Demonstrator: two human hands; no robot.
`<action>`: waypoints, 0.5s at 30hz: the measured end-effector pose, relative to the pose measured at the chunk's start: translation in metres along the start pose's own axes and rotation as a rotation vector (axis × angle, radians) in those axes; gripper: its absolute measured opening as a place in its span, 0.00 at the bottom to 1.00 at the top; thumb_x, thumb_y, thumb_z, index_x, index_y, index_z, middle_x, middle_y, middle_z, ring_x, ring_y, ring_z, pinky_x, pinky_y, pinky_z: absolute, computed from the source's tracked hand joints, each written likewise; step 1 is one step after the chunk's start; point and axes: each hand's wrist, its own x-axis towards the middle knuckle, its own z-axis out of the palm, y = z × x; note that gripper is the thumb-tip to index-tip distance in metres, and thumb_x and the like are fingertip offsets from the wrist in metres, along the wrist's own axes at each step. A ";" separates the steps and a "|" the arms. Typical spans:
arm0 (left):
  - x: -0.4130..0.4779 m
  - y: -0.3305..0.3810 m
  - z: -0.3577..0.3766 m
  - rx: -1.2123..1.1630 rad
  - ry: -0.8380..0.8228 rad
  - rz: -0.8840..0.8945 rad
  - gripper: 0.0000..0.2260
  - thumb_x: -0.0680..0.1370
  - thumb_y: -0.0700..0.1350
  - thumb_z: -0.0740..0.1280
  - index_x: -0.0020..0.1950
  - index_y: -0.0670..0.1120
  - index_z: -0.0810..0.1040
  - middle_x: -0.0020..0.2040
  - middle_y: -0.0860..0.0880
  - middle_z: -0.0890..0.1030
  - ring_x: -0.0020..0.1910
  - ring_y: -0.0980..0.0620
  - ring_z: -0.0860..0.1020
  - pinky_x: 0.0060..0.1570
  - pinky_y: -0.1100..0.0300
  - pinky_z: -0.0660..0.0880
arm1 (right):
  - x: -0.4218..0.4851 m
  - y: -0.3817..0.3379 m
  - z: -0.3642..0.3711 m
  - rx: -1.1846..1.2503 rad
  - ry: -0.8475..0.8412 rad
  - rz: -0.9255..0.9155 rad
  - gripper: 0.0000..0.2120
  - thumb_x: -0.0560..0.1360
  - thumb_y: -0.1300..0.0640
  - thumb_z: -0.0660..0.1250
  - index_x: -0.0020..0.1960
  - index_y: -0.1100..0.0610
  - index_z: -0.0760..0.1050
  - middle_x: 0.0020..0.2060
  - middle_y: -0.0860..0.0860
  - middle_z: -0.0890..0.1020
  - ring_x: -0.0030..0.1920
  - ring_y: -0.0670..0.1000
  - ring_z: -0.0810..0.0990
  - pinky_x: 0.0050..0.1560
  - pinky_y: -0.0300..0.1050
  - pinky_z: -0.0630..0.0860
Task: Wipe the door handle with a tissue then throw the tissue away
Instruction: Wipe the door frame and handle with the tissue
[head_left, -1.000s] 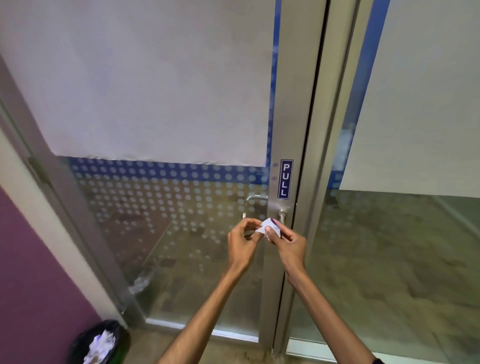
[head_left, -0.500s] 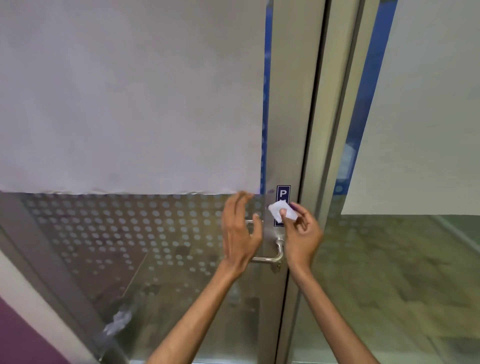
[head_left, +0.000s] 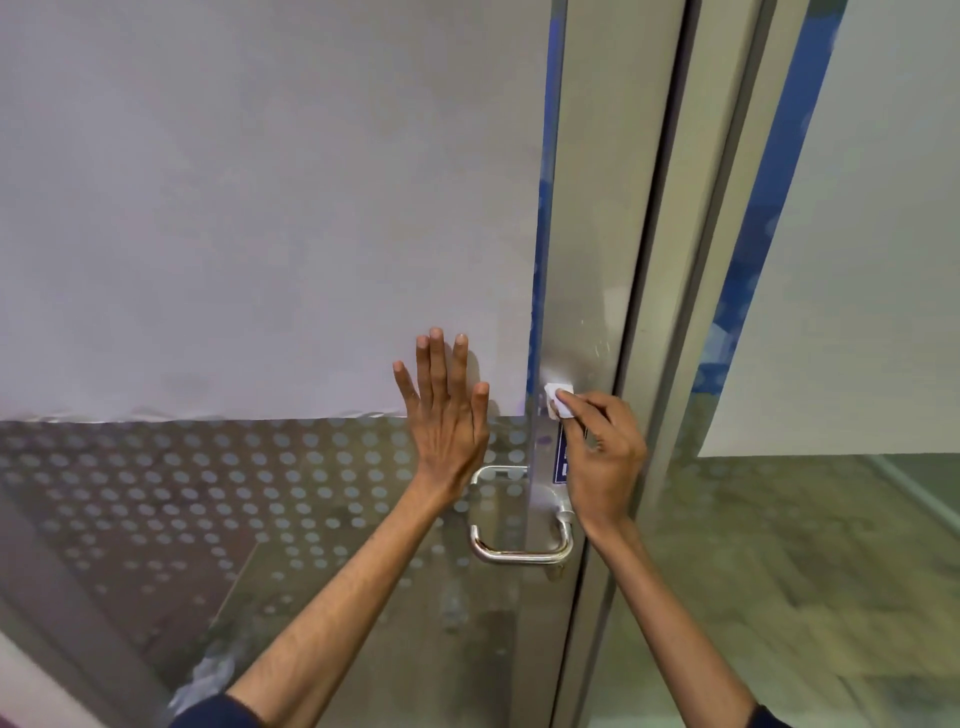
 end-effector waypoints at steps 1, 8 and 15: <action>0.000 0.000 0.002 -0.005 0.012 -0.004 0.27 0.85 0.52 0.45 0.81 0.52 0.36 0.82 0.52 0.32 0.82 0.53 0.34 0.79 0.45 0.32 | 0.001 0.002 0.003 0.005 -0.016 0.002 0.09 0.73 0.66 0.72 0.53 0.61 0.84 0.43 0.55 0.82 0.43 0.52 0.79 0.46 0.31 0.72; 0.002 0.000 0.015 -0.017 0.105 0.008 0.25 0.85 0.55 0.41 0.81 0.55 0.38 0.82 0.54 0.33 0.82 0.53 0.35 0.78 0.44 0.30 | 0.004 0.025 0.016 -0.081 -0.034 -0.098 0.17 0.70 0.76 0.70 0.55 0.61 0.83 0.36 0.55 0.80 0.38 0.55 0.77 0.39 0.42 0.74; 0.002 -0.002 0.022 -0.045 0.132 0.024 0.24 0.85 0.56 0.40 0.81 0.58 0.40 0.82 0.55 0.34 0.82 0.53 0.35 0.78 0.44 0.29 | 0.000 0.042 0.023 -0.091 0.010 -0.220 0.20 0.69 0.79 0.68 0.55 0.62 0.82 0.32 0.56 0.76 0.36 0.55 0.73 0.39 0.41 0.70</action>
